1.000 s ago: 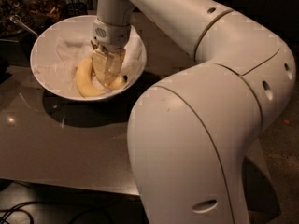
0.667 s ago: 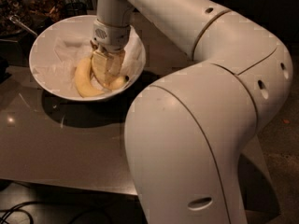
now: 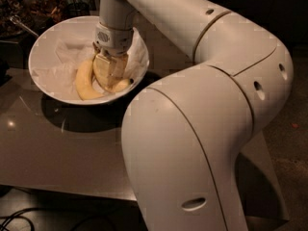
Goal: Pick banana from white bowl
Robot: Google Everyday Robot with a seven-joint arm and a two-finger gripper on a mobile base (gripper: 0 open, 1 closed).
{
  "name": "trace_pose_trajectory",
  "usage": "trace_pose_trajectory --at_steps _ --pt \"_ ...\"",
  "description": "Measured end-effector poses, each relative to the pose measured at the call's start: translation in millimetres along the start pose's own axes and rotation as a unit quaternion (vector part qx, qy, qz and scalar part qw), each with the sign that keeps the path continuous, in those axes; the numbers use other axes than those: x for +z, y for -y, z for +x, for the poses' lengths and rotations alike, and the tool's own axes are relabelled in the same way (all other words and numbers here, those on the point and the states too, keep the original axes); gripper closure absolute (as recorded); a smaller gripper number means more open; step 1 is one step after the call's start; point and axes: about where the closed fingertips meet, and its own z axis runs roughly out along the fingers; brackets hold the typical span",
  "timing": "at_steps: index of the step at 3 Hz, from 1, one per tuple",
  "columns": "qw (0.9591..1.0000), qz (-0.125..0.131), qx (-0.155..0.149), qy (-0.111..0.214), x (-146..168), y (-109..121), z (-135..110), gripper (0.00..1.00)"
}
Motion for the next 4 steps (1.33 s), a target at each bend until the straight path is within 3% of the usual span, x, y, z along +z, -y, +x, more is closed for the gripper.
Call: trace_pose_trajectory --at_steps 3,4 --pt "0.9999 -0.01 0.004 -0.011 9.7 2.1 -3.1 0.6" --pt "1.0 -0.006 0.005 0.0 12.4 5.0 -9.8 0.78"
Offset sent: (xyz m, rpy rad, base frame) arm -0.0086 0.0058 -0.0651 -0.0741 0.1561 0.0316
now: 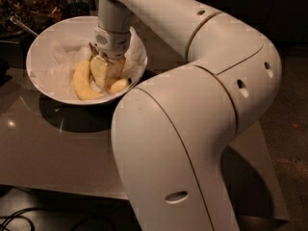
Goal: Pick banana from white bowl
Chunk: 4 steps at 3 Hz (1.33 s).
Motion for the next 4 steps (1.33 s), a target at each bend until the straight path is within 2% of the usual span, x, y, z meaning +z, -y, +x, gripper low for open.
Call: trace_pose_trajectory --at_steps 1,3,4 --pt "1.0 0.003 0.0 0.008 2.6 2.1 -5.3 1.0" --pt "0.9999 0.005 -0.001 0.015 1.7 3.4 -7.8 1.0" --pt "0.9991 -0.001 -0.018 0.038 -27.8 2.0 11.3 1.0"
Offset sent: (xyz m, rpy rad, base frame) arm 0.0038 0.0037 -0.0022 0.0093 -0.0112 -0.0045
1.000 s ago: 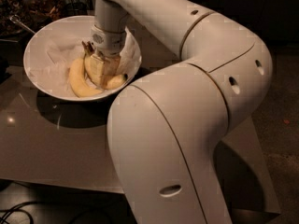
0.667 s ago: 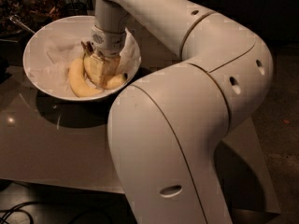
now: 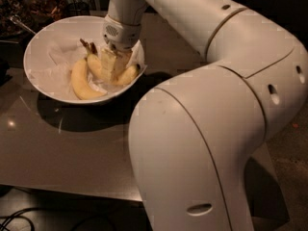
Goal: Pick banana from white bowl
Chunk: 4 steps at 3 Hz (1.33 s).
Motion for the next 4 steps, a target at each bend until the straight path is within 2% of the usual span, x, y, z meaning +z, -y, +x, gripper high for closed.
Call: trace_pose_trajectory --at_steps 2,3,4 --pt "0.9976 -0.007 -0.05 0.046 -50.5 -11.4 21.5 1.0" --pt "0.9974 -0.004 -0.05 0.052 -47.6 -8.7 15.6 1.0" --pt "0.9969 0.006 -0.056 0.054 -59.4 -24.6 24.9 1.0"
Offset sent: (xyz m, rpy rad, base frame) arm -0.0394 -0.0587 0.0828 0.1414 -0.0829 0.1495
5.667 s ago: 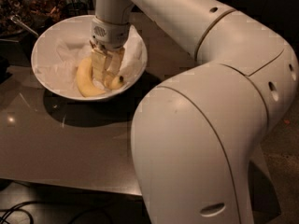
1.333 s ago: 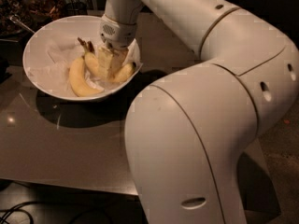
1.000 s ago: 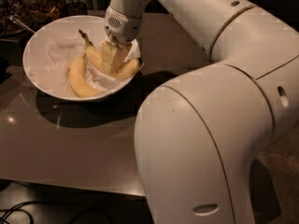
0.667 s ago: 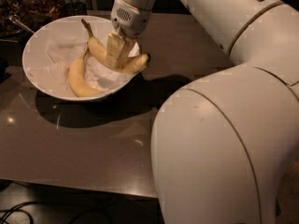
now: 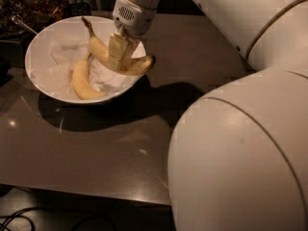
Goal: Pick banana from white bowl
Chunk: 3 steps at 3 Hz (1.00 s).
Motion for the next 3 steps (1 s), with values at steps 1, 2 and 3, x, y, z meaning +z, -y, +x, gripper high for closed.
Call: trace_pose_trajectory --at_steps 1,2,3 --pt "0.9999 0.002 -0.002 0.01 -21.5 -23.9 12.8 1.0" --pt "0.9996 -0.002 -0.008 0.028 -46.2 -62.1 39.7 1.0" --pt "0.9996 -0.002 -0.008 0.028 -46.2 -62.1 39.7 1.0"
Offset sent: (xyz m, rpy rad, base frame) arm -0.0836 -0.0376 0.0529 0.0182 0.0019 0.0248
